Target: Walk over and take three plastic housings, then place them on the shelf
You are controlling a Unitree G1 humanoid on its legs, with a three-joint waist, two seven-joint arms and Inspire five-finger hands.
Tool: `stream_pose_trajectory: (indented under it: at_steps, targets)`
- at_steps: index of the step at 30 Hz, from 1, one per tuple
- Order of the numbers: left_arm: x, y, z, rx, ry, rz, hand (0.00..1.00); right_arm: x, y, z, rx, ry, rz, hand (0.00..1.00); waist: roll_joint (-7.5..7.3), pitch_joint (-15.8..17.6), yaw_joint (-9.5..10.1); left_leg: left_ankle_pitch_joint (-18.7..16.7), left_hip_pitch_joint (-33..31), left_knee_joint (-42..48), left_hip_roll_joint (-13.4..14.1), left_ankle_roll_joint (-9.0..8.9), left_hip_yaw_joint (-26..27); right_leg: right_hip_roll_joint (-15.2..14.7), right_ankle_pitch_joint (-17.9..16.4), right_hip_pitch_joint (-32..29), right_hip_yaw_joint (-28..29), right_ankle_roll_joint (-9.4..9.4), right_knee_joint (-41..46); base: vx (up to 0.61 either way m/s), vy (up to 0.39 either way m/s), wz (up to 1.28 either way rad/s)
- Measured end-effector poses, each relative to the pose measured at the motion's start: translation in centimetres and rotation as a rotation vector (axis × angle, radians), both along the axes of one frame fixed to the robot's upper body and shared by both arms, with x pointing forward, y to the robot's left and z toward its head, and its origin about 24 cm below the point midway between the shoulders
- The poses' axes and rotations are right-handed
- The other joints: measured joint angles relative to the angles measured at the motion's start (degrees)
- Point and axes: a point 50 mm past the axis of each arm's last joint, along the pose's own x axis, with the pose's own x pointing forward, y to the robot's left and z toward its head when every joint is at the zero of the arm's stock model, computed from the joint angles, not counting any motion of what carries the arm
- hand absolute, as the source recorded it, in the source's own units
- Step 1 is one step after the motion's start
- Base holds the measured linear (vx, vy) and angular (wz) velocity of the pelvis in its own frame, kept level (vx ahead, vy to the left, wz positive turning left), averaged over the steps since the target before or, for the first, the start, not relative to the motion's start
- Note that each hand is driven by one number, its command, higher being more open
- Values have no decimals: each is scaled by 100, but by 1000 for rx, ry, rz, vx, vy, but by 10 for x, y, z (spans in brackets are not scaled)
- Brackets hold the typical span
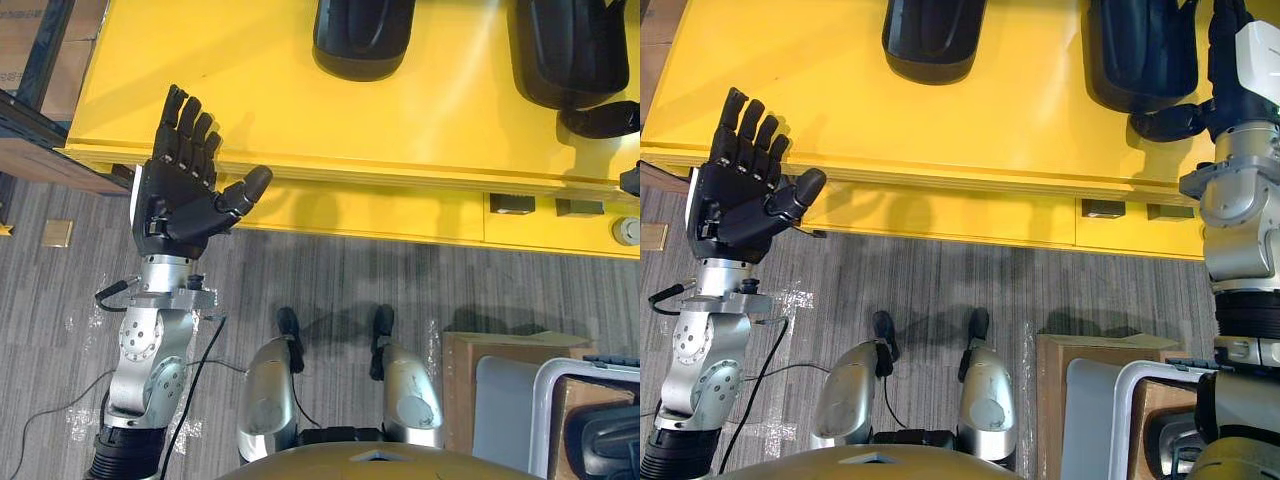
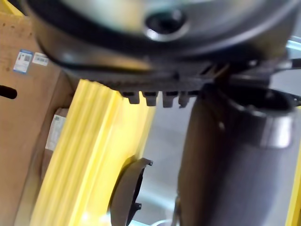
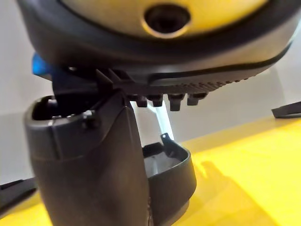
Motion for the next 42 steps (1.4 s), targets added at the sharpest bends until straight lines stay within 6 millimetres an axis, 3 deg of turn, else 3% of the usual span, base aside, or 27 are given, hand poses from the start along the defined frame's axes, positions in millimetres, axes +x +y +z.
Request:
stream_pose_trajectory:
  at_steps: [12, 18, 23, 24, 26, 32, 35, 39, 42]
  targets:
    - [-1, 0, -1, 0, 5, 3, 100, -1, 2, 2, 0, -5, 2, 100, 24, 6, -11, 117, 134, -209, -74, 4, 2, -51, -7, 34, -16, -7, 35, 0, 0, 0]
    - [-8, 5, -10, -13, 31, 21, 100, -31, 25, -23, -35, 13, 185, 100, 38, -93, -13, 294, 686, -819, -147, -41, 57, -59, -25, 429, -78, 20, -204, 20, -12, 0]
    - [-12, -1, -12, -50, 15, -4, 100, -62, 36, -62, 310, -169, 298, 100, -41, -757, -21, 392, 952, -1212, -136, -102, 147, 40, -3, 646, -82, 44, -525, 111, -31, -4]
    - [-17, -5, -10, -59, -4, -25, 100, -76, 38, -78, 434, -240, 300, 100, -96, -1001, -50, 387, 1042, -1304, -135, -112, 206, 64, -3, 710, -53, 44, -635, 157, -27, -14]
    - [-20, -11, -7, -67, -34, -50, 100, -89, 41, -97, 577, -309, 288, 100, -135, -1169, -148, 384, 1218, -1384, -135, -114, 258, 69, -3, 835, -43, 44, -670, 125, -16, -15]
    - [-21, -43, -9, -1, -52, -184, 100, -115, 76, -173, 925, -216, 214, 100, -123, -1551, -338, 274, 1714, -1578, -150, -170, 614, 108, 27, 1095, 256, 88, -851, 19, 15, -35]
    - [-21, -55, -11, 1, -41, -239, 100, -119, 91, -189, 1041, -190, 217, 100, -5, -1669, -355, 274, 1811, -1681, -141, -193, 773, 145, 55, 1061, 412, 122, -884, -51, -4, -27]
    - [-21, -61, -13, -9, -31, -263, 100, -120, 93, -183, 1136, -309, 222, 100, 138, -1822, -357, 316, 1813, -1749, -147, -203, 871, 180, 189, 1060, 512, 125, -1083, -41, -14, -14]
    - [-21, -64, -14, 2, -16, -258, 100, -122, 91, -180, 1135, -364, 194, 100, 126, -1904, -360, 334, 1815, -1762, -142, -216, 942, 236, 281, 1054, 580, 95, -1184, -18, -19, -13]
